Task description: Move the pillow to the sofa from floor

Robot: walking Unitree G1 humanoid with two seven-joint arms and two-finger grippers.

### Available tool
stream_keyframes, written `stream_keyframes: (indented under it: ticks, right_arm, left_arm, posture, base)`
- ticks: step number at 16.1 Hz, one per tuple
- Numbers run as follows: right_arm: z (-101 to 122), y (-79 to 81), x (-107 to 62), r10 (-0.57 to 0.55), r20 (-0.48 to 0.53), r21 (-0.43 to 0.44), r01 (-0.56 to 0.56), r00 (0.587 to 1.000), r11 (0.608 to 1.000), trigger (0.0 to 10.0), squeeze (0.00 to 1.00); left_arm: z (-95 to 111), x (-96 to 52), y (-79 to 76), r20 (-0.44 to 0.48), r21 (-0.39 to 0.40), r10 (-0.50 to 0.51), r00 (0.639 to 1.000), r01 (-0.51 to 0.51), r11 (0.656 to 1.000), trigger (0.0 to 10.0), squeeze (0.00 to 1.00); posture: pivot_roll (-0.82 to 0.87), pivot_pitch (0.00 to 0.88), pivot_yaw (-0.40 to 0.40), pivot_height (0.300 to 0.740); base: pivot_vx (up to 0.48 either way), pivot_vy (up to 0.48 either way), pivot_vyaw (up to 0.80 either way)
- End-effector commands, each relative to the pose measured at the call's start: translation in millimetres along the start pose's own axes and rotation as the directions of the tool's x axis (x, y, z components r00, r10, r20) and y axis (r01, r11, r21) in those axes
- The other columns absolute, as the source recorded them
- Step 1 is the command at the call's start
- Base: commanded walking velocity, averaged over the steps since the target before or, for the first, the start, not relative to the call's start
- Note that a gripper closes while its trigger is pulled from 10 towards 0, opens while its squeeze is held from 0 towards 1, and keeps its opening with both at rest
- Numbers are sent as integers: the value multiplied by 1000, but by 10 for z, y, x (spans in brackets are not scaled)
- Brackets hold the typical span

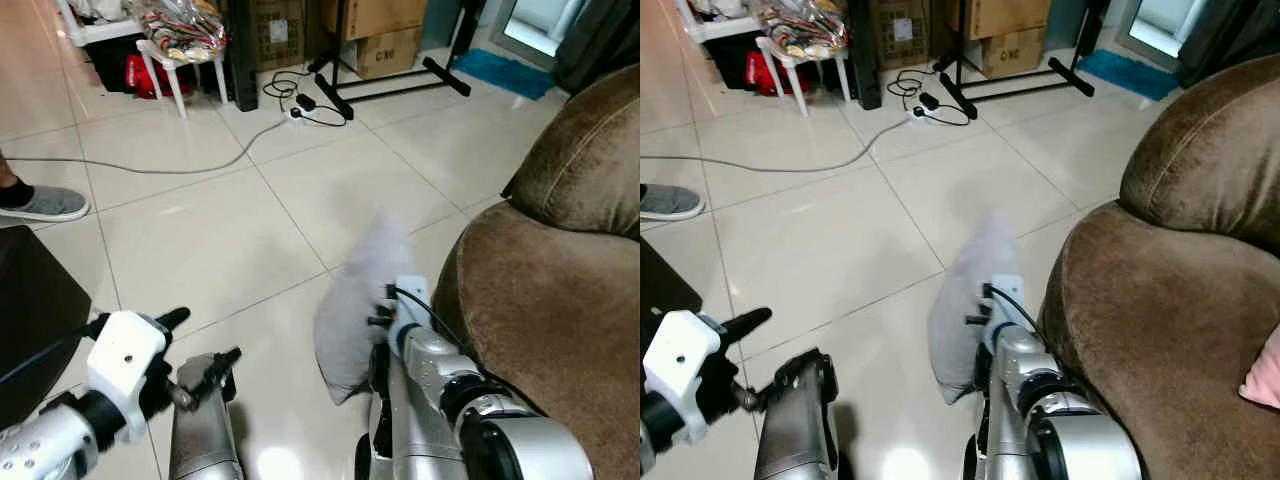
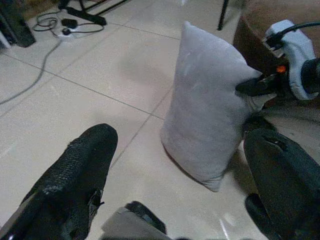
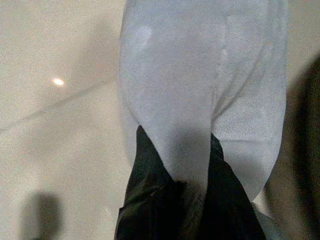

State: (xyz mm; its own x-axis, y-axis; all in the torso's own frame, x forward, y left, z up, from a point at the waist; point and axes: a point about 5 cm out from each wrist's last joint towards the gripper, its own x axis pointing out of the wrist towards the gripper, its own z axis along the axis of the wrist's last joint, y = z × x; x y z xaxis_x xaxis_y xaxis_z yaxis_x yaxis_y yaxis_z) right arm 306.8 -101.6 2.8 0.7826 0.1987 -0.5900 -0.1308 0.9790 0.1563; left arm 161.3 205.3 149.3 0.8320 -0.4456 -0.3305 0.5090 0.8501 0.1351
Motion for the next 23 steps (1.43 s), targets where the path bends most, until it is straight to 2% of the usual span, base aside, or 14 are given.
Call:
stream_keyframes:
  ticks: [1,3,4,5,6,7,8,9,11,12,15,21,23]
  right_arm:
    - [171,191,-1,136,106,-2,-136,985,991,0,0]
    - [324,261,-29,200,189,-10,-202,961,979,0,0]
    - [478,239,-106,214,281,-5,-222,935,975,0,0]
    - [710,178,-316,212,424,-4,-232,880,973,0,0]
    - [774,137,-410,185,464,1,-210,866,978,4196,0]
    - [845,103,-536,183,490,-8,-206,852,979,10000,0]
    - [890,104,-638,209,516,-37,-222,831,974,10000,0]
    - [974,130,-857,242,579,-90,-235,779,968,10000,0]
    - [1012,158,-1007,241,601,-98,-230,762,968,10000,0]
    - [1027,160,-1060,212,603,-85,-203,769,976,10000,0]
    - [1087,96,-1100,146,610,-42,-152,779,987,10000,0]
    - [1131,73,-1139,138,611,-59,-128,780,990,10000,0]
    - [1141,56,-1170,123,621,-29,-134,774,991,10000,0]
  left_arm:
    - [-8,35,35,16,12,28,999,-29,1000,10000,149]
    - [-15,74,56,28,20,44,999,-44,999,10000,149]
    - [5,132,78,53,27,66,996,-68,997,10000,145]
    - [66,235,130,101,30,109,989,-113,993,10000,145]
    - [95,274,159,121,30,135,983,-140,990,10000,141]
    - [131,350,219,147,17,196,969,-201,979,10000,137]
    - [155,390,241,165,11,235,958,-240,971,10000,137]
    - [197,469,254,194,-3,293,936,-298,955,10000,137]
    - [223,539,241,216,-6,312,925,-318,948,10000,133]
    - [250,575,254,232,4,324,917,-334,943,10000,137]
    - [309,619,281,254,21,359,898,-376,926,10000,141]
    - [332,660,256,275,26,368,888,-390,921,10000,137]
    - [324,675,233,275,19,368,888,-388,922,10000,137]
  posture:
    - [67,0,-26,475]
    - [50,0,-25,475]
    - [22,0,-19,475]
    - [-1,0,-13,475]
    - [-4,0,-12,475]
    - [-23,0,-8,475]
    - [-23,0,-8,475]
    - [-40,0,2,480]
    - [-56,0,20,495]
    - [-70,0,22,505]
    - [-57,0,8,530]
    - [-49,0,-6,585]
    - [-55,0,3,610]
  base:
    - [0,0,0]
    - [0,0,0]
    - [0,0,0]
    - [0,0,0]
    - [0,0,0]
    - [0,0,0]
    - [0,0,0]
    - [0,0,0]
    - [0,0,0]
    - [0,0,0]
    - [0,0,0]
    - [0,0,0]
    - [0,0,0]
